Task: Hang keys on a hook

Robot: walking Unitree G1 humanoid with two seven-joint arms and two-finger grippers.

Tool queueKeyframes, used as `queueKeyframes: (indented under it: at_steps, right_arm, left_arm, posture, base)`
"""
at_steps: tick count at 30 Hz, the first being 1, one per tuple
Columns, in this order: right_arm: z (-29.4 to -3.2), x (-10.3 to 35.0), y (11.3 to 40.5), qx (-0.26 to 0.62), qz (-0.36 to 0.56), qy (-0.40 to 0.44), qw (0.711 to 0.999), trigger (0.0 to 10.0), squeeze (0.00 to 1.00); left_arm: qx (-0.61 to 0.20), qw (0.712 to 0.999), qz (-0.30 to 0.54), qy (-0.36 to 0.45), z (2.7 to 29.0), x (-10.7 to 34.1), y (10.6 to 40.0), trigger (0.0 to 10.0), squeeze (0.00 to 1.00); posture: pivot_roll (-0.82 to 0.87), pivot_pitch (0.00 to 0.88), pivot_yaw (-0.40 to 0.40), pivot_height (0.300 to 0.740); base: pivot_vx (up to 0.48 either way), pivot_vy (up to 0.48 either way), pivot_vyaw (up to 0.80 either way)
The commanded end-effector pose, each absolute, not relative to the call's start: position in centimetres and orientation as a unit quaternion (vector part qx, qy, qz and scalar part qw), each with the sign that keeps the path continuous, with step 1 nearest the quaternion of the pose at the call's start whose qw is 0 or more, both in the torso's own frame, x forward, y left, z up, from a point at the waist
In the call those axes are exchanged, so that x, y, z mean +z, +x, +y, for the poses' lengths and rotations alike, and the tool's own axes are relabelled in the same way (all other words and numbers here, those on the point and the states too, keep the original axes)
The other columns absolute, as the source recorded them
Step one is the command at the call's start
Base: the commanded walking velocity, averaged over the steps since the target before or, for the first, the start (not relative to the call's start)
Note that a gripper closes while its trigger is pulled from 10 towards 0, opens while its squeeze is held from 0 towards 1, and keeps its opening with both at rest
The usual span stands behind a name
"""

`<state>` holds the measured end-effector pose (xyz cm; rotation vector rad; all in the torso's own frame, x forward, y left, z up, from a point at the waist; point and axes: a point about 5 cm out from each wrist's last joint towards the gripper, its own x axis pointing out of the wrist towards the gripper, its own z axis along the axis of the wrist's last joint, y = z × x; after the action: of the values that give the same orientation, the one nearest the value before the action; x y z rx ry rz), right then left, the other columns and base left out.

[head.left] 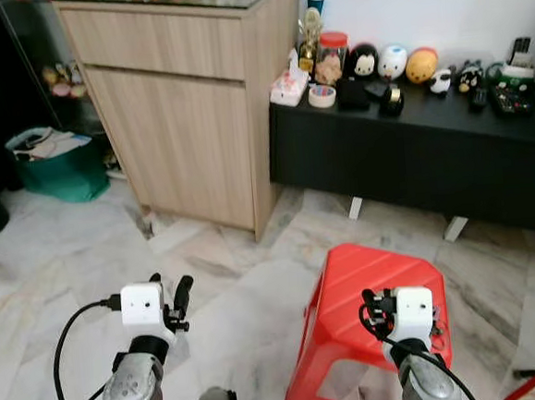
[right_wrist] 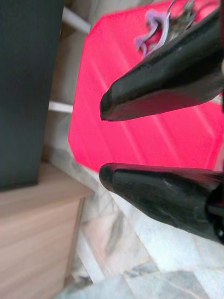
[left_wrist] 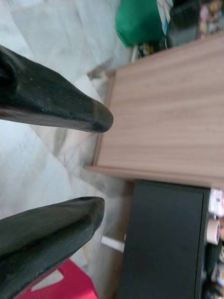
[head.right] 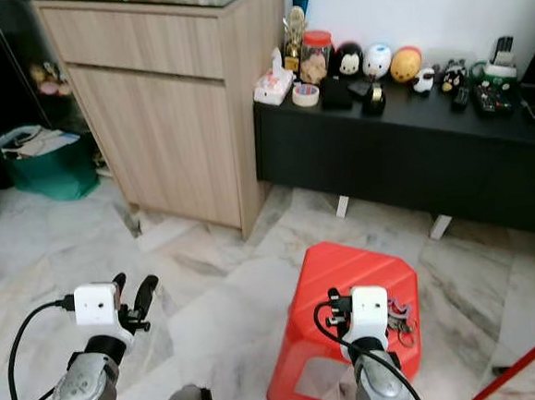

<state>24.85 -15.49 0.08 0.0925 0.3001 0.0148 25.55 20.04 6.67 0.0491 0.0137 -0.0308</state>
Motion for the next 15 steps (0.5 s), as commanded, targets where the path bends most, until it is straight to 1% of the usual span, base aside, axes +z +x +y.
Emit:
queueKeyframes:
  at_steps: [1, 12, 15]
  right_arm:
    - [-15.92, -0.04, 24.8, 0.0, 0.149, 0.044, 0.988, 10.0, 0.0]
    - [-16.07, -0.54, 24.74, -0.008, 0.165, 0.045, 0.985, 10.0, 0.0]
    - [-15.89, -0.58, 24.86, -0.006, 0.166, 0.046, 0.985, 10.0, 0.0]
  left_arm:
    - [-0.026, 0.999, 0.012, 0.024, 19.8, 6.41, 25.65, 10.0, 0.0]
    - [-0.024, 0.999, 0.023, 0.024, 20.02, 5.91, 25.23, 10.0, 0.0]
    - [-0.023, 0.999, 0.023, 0.025, 20.15, 5.88, 25.22, 10.0, 0.0]
  posture:
    - [0.08, 0.0, -0.06, 0.64]
    - [0.08, 0.0, -0.063, 0.64]
    - [0.08, 0.0, -0.063, 0.64]
  base:
    - [0.0, 0.0, -0.62]
    - [0.0, 0.0, 0.0]
    - [0.0, 0.0, -0.7]
